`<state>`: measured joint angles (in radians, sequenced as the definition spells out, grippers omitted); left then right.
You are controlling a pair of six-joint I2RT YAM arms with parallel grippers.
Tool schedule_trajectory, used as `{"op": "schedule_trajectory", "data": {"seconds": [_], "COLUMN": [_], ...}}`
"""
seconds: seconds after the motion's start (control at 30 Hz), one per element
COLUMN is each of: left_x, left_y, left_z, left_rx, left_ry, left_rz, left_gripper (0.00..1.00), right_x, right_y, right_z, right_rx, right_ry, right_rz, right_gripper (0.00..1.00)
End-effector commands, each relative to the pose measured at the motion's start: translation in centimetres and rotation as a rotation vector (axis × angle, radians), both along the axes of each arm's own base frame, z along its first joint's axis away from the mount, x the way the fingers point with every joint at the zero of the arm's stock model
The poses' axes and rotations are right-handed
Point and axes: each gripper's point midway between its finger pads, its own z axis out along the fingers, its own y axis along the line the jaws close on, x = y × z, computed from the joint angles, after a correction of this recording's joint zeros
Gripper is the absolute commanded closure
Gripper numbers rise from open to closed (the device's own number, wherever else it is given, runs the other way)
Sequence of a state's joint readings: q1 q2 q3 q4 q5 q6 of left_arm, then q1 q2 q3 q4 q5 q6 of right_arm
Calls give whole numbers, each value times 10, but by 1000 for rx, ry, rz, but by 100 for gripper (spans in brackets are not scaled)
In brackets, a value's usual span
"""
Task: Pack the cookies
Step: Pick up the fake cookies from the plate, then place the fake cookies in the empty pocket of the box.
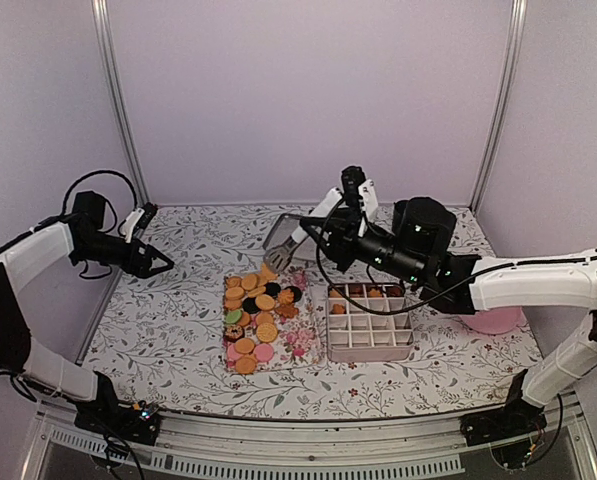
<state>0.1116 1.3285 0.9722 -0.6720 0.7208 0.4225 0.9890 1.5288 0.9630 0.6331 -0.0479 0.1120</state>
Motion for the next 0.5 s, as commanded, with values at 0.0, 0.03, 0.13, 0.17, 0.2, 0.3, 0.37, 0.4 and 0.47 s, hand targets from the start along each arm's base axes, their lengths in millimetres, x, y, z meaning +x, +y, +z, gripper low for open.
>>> {"op": "schedule_trajectory", "data": {"seconds": [0.0, 0.03, 0.13, 0.17, 0.2, 0.3, 0.37, 0.4, 0.47], "left_x": [14, 17, 21, 21, 22, 25, 26, 27, 26], "left_y": [6, 7, 9, 9, 9, 9, 11, 11, 12], "left_z": [-4, -5, -12, -15, -17, -23, -25, -26, -30], "left_rx": [30, 33, 39, 41, 42, 45, 51, 58, 70], "left_ry": [2, 7, 26, 31, 36, 58, 64, 59, 53], "left_rz": [3, 4, 5, 2, 0, -2, -3, -7, -12], "left_gripper": [9, 9, 9, 9, 9, 10, 10, 11, 11], "right_x": [6, 7, 8, 9, 10, 13, 14, 14, 16], "right_y": [-43, -53, -82, -90, -98, -118, -125, -127, -130], "right_z": [7, 5, 4, 3, -1, -9, -17, -21, -31], "right_rx": [-55, -74, -115, -131, -151, -188, -213, -225, -248], "right_ry": [-13, -6, 12, 21, 33, 71, 97, 109, 133], "right_rz": [-100, -123, -194, -219, -238, -284, -302, -306, -311], "right_gripper": [100, 100, 100, 100, 100, 100, 100, 100, 100]}}
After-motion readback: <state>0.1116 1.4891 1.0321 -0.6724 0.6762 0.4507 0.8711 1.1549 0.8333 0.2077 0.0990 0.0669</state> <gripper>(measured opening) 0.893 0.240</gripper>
